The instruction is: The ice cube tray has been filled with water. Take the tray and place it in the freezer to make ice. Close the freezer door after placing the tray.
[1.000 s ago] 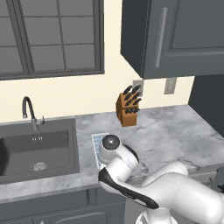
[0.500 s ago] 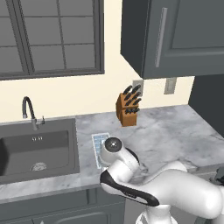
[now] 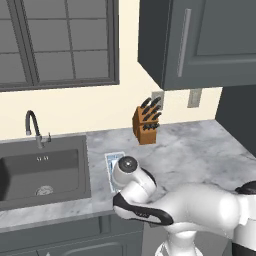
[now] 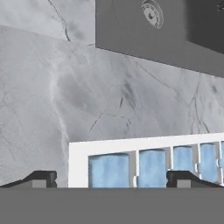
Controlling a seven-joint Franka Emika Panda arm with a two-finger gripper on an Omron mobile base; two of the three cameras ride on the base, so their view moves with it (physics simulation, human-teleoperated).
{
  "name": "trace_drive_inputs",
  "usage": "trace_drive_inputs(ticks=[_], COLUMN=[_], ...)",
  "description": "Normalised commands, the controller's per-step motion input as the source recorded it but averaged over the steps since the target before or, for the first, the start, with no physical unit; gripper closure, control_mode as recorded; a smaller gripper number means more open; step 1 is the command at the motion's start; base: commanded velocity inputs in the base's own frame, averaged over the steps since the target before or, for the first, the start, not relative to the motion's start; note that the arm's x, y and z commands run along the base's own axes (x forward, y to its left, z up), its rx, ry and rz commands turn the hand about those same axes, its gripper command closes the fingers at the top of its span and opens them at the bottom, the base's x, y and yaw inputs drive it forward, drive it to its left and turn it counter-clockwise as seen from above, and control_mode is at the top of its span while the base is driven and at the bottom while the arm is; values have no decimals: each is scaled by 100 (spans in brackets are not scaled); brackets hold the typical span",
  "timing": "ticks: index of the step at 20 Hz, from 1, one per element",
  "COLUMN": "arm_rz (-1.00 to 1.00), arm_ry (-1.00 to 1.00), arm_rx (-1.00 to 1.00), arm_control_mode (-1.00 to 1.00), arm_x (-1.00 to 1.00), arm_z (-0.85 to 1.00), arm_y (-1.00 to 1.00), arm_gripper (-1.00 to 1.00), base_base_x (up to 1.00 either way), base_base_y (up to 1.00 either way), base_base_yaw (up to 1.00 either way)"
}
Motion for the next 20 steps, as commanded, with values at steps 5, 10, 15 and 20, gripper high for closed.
trace_drive_inputs(ticks=[5, 10, 15, 20], arm_rz=[0, 0, 0, 0], arm_ry=[-3, -6, -8, -8], arm_rx=[-13, -13, -12, -11], arm_control_mode=[-100, -100, -100, -100], arm_x=[1, 22, 36, 26], arm_z=[-31, -35, -37, -33], arm_y=[0, 0, -2, -10], arm_gripper=[-100, -100, -100, 100], base_base_x=[0, 0, 0, 0], base_base_y=[0, 0, 0, 0], base_base_yaw=[0, 0, 0, 0])
